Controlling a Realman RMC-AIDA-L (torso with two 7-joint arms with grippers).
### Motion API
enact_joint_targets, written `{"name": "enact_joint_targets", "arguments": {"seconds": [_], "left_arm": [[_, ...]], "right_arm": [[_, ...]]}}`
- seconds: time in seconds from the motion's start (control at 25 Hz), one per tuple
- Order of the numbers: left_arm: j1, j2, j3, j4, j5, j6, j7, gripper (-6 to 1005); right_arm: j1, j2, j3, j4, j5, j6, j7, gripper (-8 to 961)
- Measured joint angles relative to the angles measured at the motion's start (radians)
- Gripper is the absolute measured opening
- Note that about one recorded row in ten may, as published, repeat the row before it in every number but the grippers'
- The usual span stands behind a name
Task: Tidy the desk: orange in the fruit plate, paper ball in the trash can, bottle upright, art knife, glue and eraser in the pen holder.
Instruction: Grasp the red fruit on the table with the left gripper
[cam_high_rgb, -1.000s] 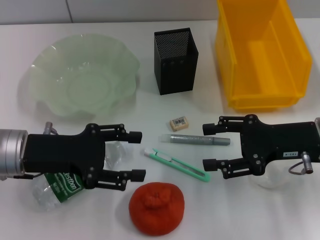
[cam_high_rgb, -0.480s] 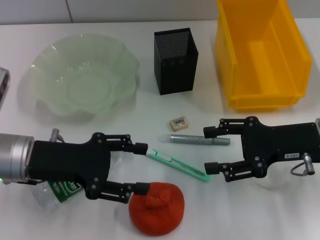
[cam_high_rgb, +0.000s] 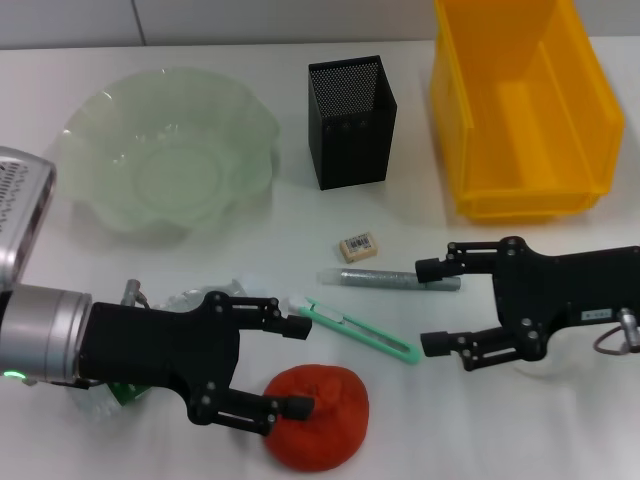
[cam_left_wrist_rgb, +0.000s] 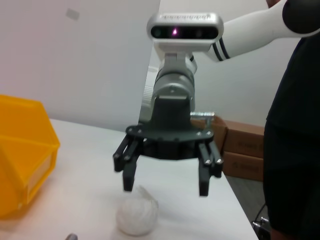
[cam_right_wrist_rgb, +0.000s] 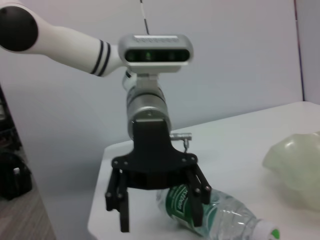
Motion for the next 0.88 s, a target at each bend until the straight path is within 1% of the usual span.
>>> {"name": "enact_joint_targets", "arguments": {"seconds": [0.2,0.52,0.76,0.88], "left_arm": [[0.004,-0.012,-0.004,-0.005,0.018,-0.026,0.001,749],[0.016,-0.022,0.001,-0.006,0.028,-0.074,0.011,741],[0.017,-0.041,0.001,-0.001,0.066,-0.077,0.013,734],[0.017,-0.045,0.001,-0.001,0.079,-0.083,0.013,731]], "right_arm": [[-0.013,-0.024,0.008,0.000,-0.001,-0.046,0.000,825],[-0.057,-0.078,0.010,-0.002,-0.001,-0.058,0.003,826],[-0.084,-0.120,0.016,-0.002,-0.003,-0.081,0.013,825],[-0.091,-0.135,0.023,-0.001,-0.010,-0.094,0.024,825]]}}
